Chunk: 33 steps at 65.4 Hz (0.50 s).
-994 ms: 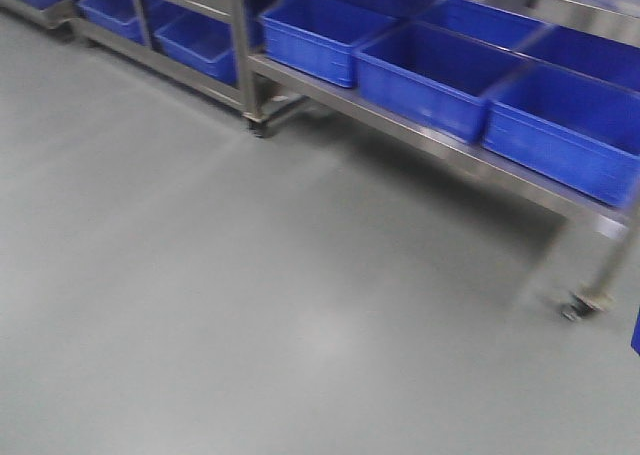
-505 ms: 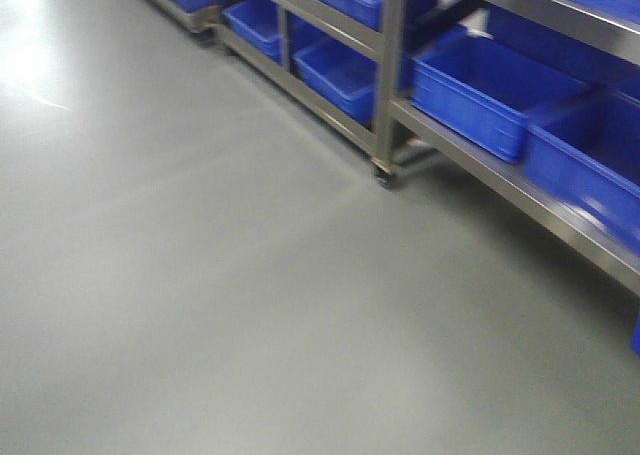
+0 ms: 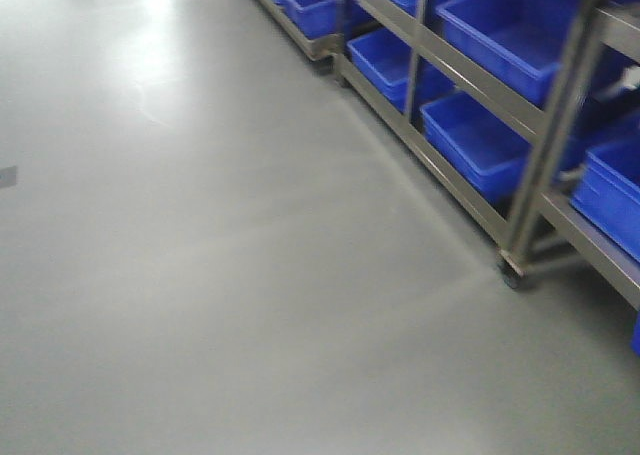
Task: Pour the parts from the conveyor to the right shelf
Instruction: 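Drive the base along the aisle toward the shelf rack of blue bins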
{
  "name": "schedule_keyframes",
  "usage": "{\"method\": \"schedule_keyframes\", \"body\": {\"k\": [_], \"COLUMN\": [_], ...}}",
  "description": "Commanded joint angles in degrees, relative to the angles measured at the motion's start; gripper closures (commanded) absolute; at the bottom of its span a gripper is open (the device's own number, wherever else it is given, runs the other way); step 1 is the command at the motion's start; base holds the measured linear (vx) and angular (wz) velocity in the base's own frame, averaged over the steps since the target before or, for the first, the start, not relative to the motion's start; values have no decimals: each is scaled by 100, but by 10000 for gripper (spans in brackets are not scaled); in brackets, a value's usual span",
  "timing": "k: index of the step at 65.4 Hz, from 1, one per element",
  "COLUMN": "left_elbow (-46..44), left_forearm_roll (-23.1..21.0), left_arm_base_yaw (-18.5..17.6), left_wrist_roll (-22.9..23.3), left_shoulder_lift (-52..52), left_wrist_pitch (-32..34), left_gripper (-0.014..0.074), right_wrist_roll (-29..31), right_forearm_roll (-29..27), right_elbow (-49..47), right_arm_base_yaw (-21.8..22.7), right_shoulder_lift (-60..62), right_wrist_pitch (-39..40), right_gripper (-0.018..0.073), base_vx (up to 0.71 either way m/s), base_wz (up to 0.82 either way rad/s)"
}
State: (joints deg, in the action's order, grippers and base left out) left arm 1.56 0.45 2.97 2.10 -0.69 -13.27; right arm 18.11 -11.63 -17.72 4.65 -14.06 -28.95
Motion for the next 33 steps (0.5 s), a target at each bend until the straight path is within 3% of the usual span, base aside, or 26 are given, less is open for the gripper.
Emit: {"method": "schedule_keyframes", "body": {"k": [1,33], "left_elbow": [-113,-113], "left_forearm_roll": [-45,-45], "left_arm_base_yaw": [-41,-41], "left_wrist_roll": [49,49], "left_shoulder_lift": [-72,-72], "left_wrist_pitch": [426,426], "left_gripper": [603,603], "right_wrist_roll": [40,40], "right_forearm_roll": [-11,-11], "right_elbow": [-148,-148], "right_arm_base_yaw": [11,11], "right_shoulder_lift": [-79,-79], "right_wrist_pitch": [371,356], "right_gripper": [564,564], "base_vx": [78,78], "base_wz": [45,38]}}
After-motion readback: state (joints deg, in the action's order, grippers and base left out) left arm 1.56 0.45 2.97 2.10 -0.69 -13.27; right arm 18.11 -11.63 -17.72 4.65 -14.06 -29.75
